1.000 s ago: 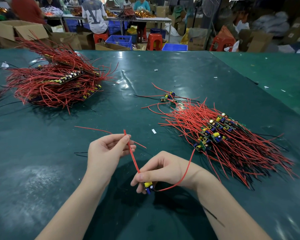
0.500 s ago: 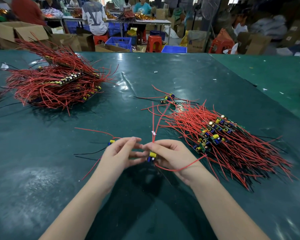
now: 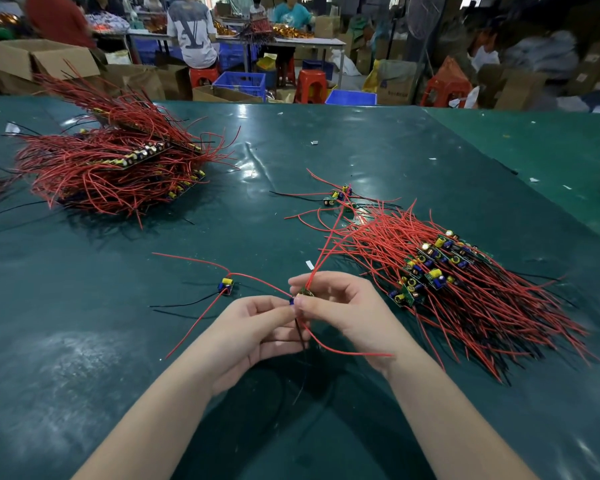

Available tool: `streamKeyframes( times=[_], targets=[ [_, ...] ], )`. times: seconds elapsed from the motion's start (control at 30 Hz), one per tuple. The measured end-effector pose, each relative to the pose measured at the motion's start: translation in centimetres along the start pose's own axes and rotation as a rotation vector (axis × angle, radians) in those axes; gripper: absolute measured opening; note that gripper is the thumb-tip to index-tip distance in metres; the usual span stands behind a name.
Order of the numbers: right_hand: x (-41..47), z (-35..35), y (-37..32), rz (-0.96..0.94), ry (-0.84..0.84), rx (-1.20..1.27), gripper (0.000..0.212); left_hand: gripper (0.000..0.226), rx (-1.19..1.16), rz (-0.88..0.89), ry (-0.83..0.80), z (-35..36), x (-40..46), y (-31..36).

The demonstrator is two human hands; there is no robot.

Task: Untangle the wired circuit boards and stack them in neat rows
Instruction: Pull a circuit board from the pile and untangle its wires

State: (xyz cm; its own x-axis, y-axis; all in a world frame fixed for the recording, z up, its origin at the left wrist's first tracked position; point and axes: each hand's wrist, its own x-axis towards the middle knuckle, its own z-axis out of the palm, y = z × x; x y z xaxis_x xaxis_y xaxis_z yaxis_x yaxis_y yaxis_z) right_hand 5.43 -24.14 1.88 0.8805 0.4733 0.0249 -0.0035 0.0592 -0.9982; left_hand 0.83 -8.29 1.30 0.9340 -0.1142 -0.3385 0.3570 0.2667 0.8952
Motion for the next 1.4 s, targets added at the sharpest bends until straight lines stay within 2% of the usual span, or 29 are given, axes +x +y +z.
streamKeyframes(
  times=[0.27,0.43,0.57,0.7,0.8,1.0,1.17,1.4],
  targets=[
    [0.2,-0.1,0.6,0.037,0.15,-0.141,0.024,0.021,0.013,0.026,0.04,-0.1,0.1,-0.1],
    [0.2,-0.3,0.6,0.051,0.113,-0.105,0.023,0.02,0.004,-0.007,0.027,-0.3,0.2,-0.1],
    [0.2,-0.6,0.4,0.069,0.095,-0.056,0.02,0.019,0.1,0.034,0.045,-0.3,0.1,-0.2],
    [0.3,-0.8,0.4,0.128,0.089,0.055,0.018,0.015,0.16,0.071,0.053,0.0,0.3,-0.3],
    [0.4,-0.9,0.4,0.157,0.081,0.155,0.016,0.02,0.208,0.09,0.056,-0.1,0.3,-0.3],
    [0.5,-0.9,0.4,0.213,0.098,0.257,0.014,0.026,0.419,0.301,0.109,-0.1,0.5,-0.4],
    [0.5,-0.8,0.2,0.248,0.068,0.213,0.002,0.026,0.426,0.34,0.101,-0.1,0.6,-0.5],
    [0.3,-1.3,-0.1,0.17,0.04,0.127,0.004,0.028,0.475,0.338,0.077,-0.1,0.2,-0.1]
  ],
)
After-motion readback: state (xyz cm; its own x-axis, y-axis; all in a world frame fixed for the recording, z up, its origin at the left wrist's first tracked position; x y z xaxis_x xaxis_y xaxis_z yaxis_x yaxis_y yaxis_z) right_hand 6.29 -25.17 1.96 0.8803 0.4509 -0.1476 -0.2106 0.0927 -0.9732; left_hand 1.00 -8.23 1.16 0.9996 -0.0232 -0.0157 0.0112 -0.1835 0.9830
